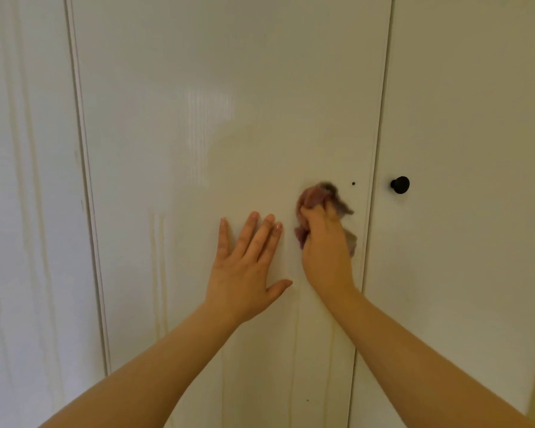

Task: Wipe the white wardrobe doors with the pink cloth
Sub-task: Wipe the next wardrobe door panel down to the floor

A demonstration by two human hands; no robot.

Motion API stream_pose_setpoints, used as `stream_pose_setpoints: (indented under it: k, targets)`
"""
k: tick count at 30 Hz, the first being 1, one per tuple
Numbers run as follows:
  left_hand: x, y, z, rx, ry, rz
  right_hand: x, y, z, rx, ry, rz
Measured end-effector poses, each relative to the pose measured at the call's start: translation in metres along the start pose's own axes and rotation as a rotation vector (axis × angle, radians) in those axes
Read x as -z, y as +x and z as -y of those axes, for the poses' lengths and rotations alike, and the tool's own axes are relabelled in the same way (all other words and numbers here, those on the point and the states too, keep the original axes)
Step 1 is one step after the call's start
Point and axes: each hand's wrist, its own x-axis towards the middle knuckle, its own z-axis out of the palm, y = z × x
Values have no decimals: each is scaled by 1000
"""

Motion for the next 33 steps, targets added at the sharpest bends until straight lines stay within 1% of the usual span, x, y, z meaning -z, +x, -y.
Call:
stream_pose_setpoints:
  k: [2,4,5,8,10,11,12,13,14,16,17,19,20,21,23,24,25,28,29,30,31,32,33]
  targets:
    - [7,0,4,-27,1,0,-13,-46,4,128,-39,95]
    - [15,-3,13,-9,12,-23,-13,-71,3,264,-100,114]
    - [18,-7,19,27,20,-38,-10,-65,4,272,-87,105]
    - [27,-23,41,152,52,-47,3,-2,29,214,-10,-7]
    - [29,-29,52,181,82,-2,4,41,45,91,57,-77]
    - [29,-31,57,181,99,26,-1,50,53,40,74,-89]
    - [29,-33,61,179,108,51,-9,46,58,28,57,-100]
    - [29,-34,62,175,108,65,-20,31,59,75,16,-97]
    - [30,-35,66,174,113,68,-32,8,62,178,-26,-76]
    - [28,-37,70,178,129,56,-45,-38,62,411,-79,24]
    - [27,-38,71,191,133,51,-44,-48,61,472,-88,64]
    - [26,-38,70,224,120,28,-35,-28,59,522,-101,57]
    - [27,-37,69,230,114,23,-30,-8,62,499,-114,29]
    - [26,-37,69,234,108,25,-28,13,66,433,-113,-14]
    - [24,-37,70,239,104,20,-26,39,77,245,-78,-85]
    - [24,-38,70,240,102,18,-29,36,79,245,-81,-105]
    - [25,-39,71,236,101,17,-34,23,79,309,-115,-94]
    - [28,-49,79,256,119,-21,-42,-30,63,673,-211,47]
    - [29,-52,83,266,126,-30,-37,-30,56,751,-204,76]
    - [31,-54,86,272,132,-36,-33,-20,51,802,-206,66]
    - [32,-56,90,276,140,-30,-31,-2,52,800,-223,48]
    - [33,-58,93,270,148,-22,-30,16,54,728,-233,6]
    - [31,-59,94,265,154,-9,-30,32,62,598,-213,-41]
